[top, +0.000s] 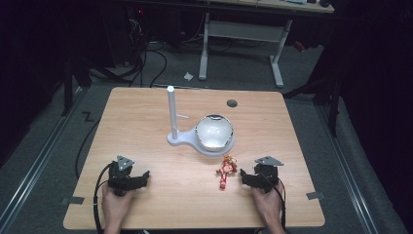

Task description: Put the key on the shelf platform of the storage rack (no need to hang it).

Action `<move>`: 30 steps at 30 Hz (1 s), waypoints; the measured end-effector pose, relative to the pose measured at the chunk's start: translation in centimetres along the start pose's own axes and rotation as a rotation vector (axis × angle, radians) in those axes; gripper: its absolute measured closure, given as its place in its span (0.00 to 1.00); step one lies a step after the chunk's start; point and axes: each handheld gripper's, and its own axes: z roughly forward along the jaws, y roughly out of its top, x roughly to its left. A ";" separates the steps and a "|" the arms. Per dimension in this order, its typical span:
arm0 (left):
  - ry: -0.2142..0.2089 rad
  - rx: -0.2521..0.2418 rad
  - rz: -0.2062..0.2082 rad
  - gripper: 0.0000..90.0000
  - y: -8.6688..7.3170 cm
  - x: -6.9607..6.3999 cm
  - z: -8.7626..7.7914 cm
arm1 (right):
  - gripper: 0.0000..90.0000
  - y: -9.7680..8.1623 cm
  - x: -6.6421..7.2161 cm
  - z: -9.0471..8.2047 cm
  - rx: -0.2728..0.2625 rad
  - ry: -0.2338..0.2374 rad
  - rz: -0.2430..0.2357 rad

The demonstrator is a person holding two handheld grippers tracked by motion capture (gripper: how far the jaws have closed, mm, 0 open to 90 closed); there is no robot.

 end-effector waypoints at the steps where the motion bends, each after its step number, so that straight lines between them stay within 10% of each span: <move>1: 0.000 0.000 0.000 0.16 0.0 0.0 0.0 | 0.18 0.0 0.0 0.0 0.000 0.003 -0.002; 30: 0.000 0.000 0.000 0.16 0.0 0.0 0.0 | 0.37 -1.0 0.2 -1.4 -0.035 0.035 -0.041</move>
